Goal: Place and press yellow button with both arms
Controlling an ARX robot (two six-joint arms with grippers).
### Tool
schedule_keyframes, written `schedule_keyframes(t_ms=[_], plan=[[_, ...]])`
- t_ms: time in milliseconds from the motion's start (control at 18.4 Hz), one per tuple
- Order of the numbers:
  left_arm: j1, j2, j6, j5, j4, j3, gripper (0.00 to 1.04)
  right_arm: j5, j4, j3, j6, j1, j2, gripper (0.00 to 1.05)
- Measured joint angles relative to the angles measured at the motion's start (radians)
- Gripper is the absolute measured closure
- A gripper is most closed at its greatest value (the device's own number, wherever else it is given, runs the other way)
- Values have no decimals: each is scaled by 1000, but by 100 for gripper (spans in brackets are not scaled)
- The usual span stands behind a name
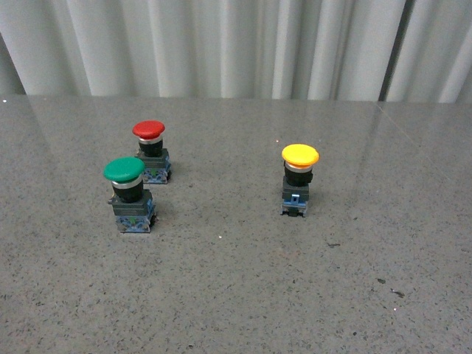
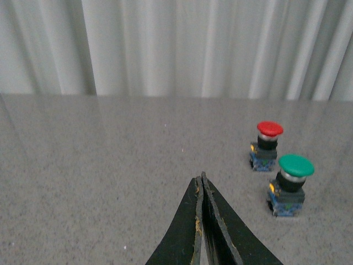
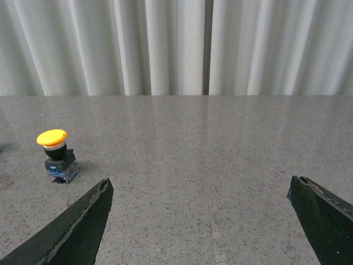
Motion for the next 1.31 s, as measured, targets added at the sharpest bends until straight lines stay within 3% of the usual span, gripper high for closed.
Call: schedule_keyframes(t_ms=[872, 981, 1253, 1308], plan=[[0, -266, 0, 0, -251, -16, 101, 0, 0, 0, 0, 0, 0, 7], [0, -403, 0, 0, -427, -15, 101, 0, 0, 0, 0, 0, 0, 7], [0, -417, 0, -1, -415, -15, 101, 0, 1, 0, 0, 0, 0, 7], [0, -417, -1, -1, -415, -15, 92, 0, 0, 0, 0, 0, 0, 7]])
